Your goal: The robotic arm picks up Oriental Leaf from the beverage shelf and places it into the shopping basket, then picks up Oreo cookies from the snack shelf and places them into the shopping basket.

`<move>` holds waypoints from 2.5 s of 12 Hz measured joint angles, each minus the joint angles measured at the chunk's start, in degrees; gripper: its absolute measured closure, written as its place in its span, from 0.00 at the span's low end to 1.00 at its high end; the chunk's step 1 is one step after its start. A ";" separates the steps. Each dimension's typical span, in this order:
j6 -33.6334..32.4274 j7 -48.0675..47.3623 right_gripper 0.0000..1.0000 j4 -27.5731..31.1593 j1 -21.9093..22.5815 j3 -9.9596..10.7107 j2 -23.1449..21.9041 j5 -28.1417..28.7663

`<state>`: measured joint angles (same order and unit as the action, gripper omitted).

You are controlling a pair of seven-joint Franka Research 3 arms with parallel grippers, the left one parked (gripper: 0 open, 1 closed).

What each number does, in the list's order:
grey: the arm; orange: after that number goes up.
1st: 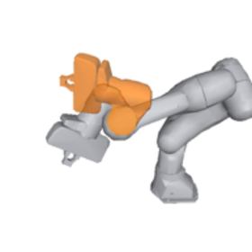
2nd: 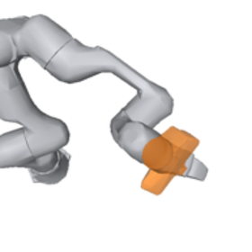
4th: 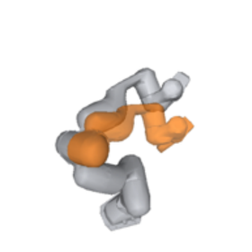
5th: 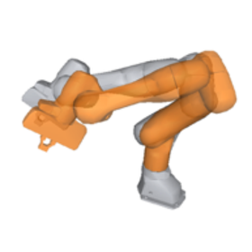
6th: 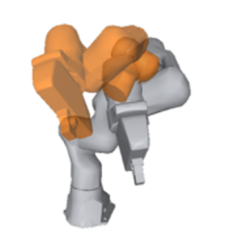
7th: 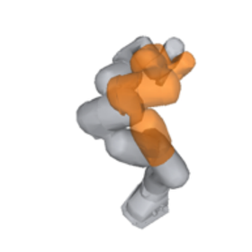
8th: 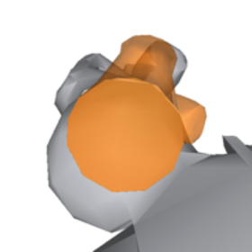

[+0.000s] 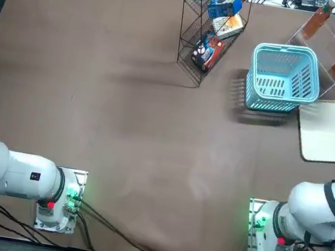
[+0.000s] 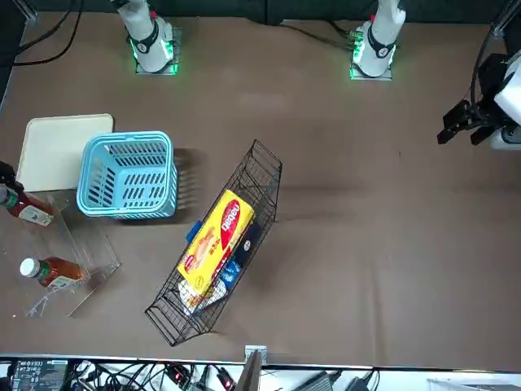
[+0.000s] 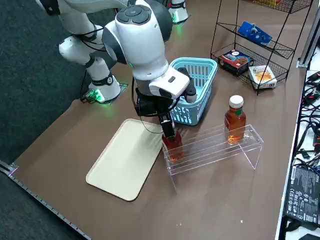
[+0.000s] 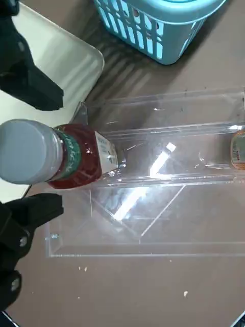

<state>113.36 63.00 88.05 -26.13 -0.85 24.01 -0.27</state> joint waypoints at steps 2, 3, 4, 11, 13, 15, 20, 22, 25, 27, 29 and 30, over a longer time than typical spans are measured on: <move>0.18 0.02 0.00 0.01 0.00 0.00 0.05 0.00; 0.22 0.03 0.00 0.02 0.00 0.00 0.06 0.00; 0.24 0.06 0.00 0.02 0.00 0.00 0.06 -0.01; 0.30 0.23 0.26 0.02 0.01 -0.08 0.06 -0.01; 0.39 0.25 0.41 0.01 0.00 -0.08 0.02 -0.02; 0.39 0.35 0.43 0.01 0.00 -0.08 0.02 -0.02; 0.39 0.58 0.43 0.02 0.00 -0.09 0.00 -0.02; 0.41 0.61 0.43 -0.04 0.04 -0.14 -0.08 -0.02; -1.38 0.58 0.43 -0.86 0.23 -0.69 -2.61 0.00; -4.33 0.57 0.43 -1.77 0.28 -0.77 -4.78 0.00; -7.63 0.57 0.43 -2.85 0.28 -0.78 -6.81 -0.01; -9.41 0.57 0.43 -3.71 0.27 -0.78 -7.67 -0.01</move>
<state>103.95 63.56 84.34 -25.85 -1.64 16.34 -0.28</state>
